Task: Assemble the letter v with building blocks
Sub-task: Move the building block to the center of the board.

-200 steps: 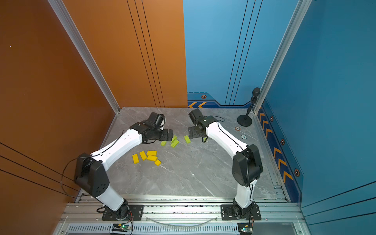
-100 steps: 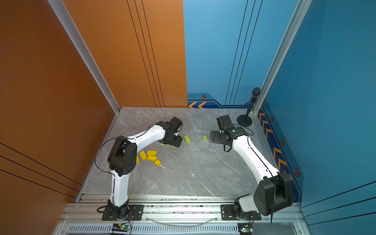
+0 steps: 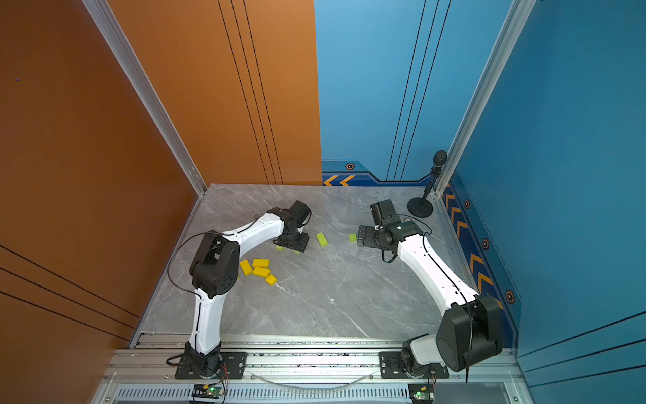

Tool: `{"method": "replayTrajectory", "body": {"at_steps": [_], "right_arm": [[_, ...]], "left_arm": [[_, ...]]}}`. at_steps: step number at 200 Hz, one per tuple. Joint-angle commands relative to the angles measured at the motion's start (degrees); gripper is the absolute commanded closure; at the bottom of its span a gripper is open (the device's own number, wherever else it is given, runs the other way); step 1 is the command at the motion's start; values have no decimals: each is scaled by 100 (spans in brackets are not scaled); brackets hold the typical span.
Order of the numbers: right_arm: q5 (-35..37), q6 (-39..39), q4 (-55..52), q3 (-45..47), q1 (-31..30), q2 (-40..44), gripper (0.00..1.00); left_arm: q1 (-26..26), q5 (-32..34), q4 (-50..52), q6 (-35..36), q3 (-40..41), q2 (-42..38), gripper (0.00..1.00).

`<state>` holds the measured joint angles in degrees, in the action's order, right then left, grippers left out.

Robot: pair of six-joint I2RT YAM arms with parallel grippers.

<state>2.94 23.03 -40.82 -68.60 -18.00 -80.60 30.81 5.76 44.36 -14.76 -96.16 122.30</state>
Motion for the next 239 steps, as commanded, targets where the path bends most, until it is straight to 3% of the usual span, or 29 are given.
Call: {"method": "replayTrajectory", "body": {"at_steps": [1, 125, 171, 184, 202, 239], "right_arm": [[-52, 102, 131, 72, -43, 43, 0], [64, 176, 302, 231, -155, 121, 0], [83, 194, 346, 266, -183, 136, 1], [84, 194, 355, 284, -191, 120, 0], [95, 194, 355, 302, -196, 129, 0], [98, 209, 416, 378, -217, 148, 0]], "left_arm": [[-5, -189, 20, 35, -44, 81, 39], [-84, -286, -61, 44, 27, 299, 44], [-91, -301, -57, 18, 79, 334, 55], [-66, -352, -72, -55, 121, 284, 56], [3, -446, -68, -206, 192, 161, 66], [210, -696, -68, -1070, 377, -195, 66]]}}
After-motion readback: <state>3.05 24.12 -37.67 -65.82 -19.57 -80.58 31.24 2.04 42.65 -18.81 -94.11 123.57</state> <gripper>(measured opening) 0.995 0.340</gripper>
